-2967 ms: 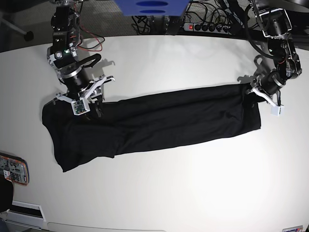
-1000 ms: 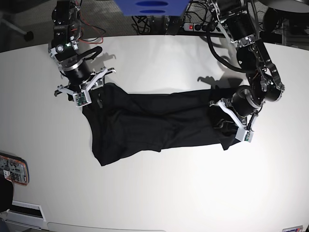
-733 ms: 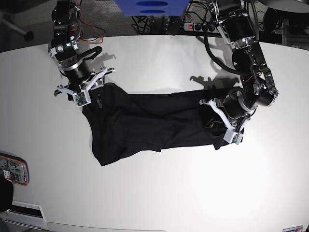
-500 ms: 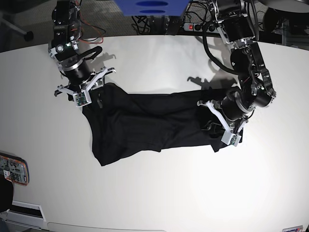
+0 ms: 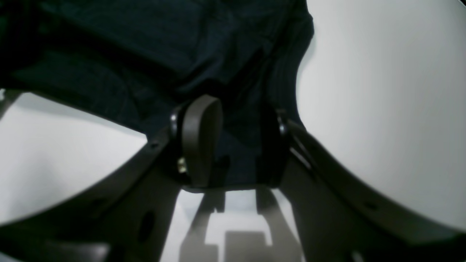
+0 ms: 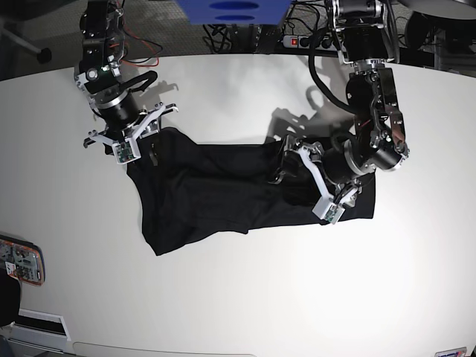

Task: Fold the T-shirt properly
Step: 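Push the left gripper's held end inward along the strip toward the right gripper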

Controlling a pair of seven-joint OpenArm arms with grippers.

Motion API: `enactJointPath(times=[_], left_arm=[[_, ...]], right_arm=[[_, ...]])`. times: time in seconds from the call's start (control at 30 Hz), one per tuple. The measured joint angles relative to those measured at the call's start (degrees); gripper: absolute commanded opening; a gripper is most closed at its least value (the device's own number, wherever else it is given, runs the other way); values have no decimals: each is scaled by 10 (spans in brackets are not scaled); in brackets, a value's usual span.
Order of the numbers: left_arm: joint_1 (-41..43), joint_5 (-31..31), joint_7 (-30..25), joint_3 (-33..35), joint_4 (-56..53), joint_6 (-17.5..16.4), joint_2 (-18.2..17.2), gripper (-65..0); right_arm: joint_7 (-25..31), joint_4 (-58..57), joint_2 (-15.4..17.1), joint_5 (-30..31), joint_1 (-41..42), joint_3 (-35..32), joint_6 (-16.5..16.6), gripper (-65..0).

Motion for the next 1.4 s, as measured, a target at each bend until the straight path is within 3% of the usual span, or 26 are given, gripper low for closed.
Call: enactJointPath(times=[0.33, 0.5, 0.67, 0.87, 1.07, 1.13, 1.23, 1.4], left_arm=[[-12, 2, 3, 21, 1, 1, 0, 0], [64, 5, -1, 19, 102, 1, -5, 0], [96, 2, -2, -44, 150, 0, 0, 0], [69, 32, 6, -106, 71, 0, -7, 0], [18, 41, -8, -108, -32, 2, -10, 0], [7, 43, -50, -107, -81, 2, -9, 0], [-7, 47, -106, -79, -144, 5, -12, 0], [-10, 43, -122, -19, -154, 3, -9, 0]], right_arm=[[0, 0, 0, 0, 3, 0, 0, -437], [0, 0, 0, 0, 5, 0, 0, -437], [-2, 0, 0, 0, 15, 1, 0, -437], [-2, 0, 0, 0, 12, -1, 0, -437], [-2, 0, 0, 0, 11, -1, 0, -437], [-1, 0, 0, 0, 11, 0, 0, -437], [-1, 0, 0, 0, 10, 0, 0, -437], [-2, 0, 0, 0, 9, 0, 0, -437]])
